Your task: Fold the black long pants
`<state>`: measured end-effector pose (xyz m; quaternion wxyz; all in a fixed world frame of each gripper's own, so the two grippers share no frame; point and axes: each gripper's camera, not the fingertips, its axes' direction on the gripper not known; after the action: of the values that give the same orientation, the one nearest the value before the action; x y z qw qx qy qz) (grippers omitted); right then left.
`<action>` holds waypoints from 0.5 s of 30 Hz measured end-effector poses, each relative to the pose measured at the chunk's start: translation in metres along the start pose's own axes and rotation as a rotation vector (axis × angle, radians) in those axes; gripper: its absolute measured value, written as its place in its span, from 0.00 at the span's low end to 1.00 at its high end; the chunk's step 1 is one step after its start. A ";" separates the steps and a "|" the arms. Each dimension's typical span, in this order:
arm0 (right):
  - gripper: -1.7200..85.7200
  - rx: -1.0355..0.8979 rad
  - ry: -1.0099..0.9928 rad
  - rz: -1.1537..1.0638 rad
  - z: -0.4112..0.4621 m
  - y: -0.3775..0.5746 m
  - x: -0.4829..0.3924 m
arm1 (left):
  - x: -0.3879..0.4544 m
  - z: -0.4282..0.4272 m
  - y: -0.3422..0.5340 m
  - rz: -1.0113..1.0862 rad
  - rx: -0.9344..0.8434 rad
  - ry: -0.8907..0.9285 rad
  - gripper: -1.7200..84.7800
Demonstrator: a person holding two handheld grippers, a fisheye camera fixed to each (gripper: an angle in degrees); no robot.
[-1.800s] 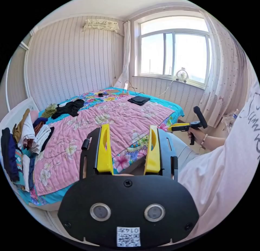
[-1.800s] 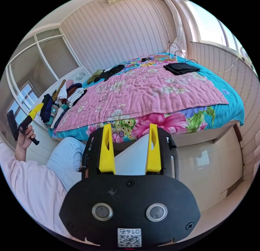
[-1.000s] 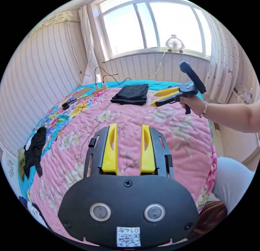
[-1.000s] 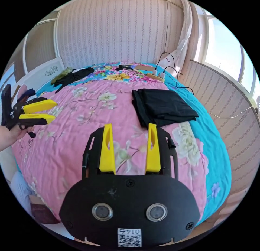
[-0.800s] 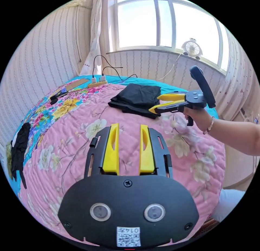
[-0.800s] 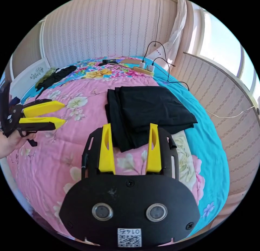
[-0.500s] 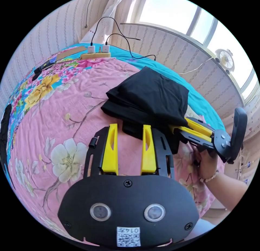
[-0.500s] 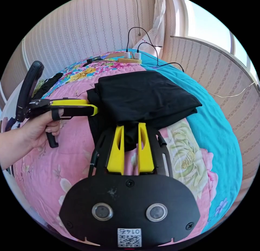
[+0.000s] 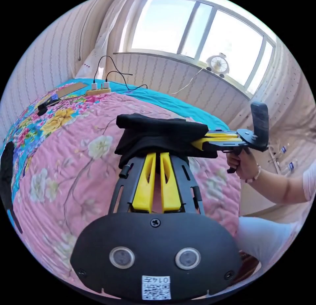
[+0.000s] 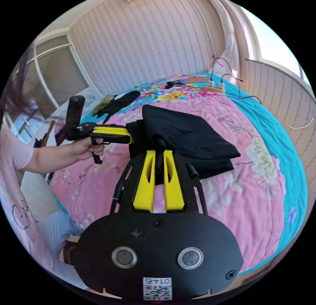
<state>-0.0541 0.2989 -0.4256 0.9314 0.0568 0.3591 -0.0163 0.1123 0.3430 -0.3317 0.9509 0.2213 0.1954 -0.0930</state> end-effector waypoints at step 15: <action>0.05 -0.139 -0.613 0.156 0.029 0.102 -0.188 | 0.080 -0.232 0.328 -0.576 0.071 -0.364 0.01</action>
<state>-0.1667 0.3946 -0.2682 0.9963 0.0127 0.0569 0.0635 0.1946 0.7322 -0.4303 0.8965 0.1697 0.0737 -0.4025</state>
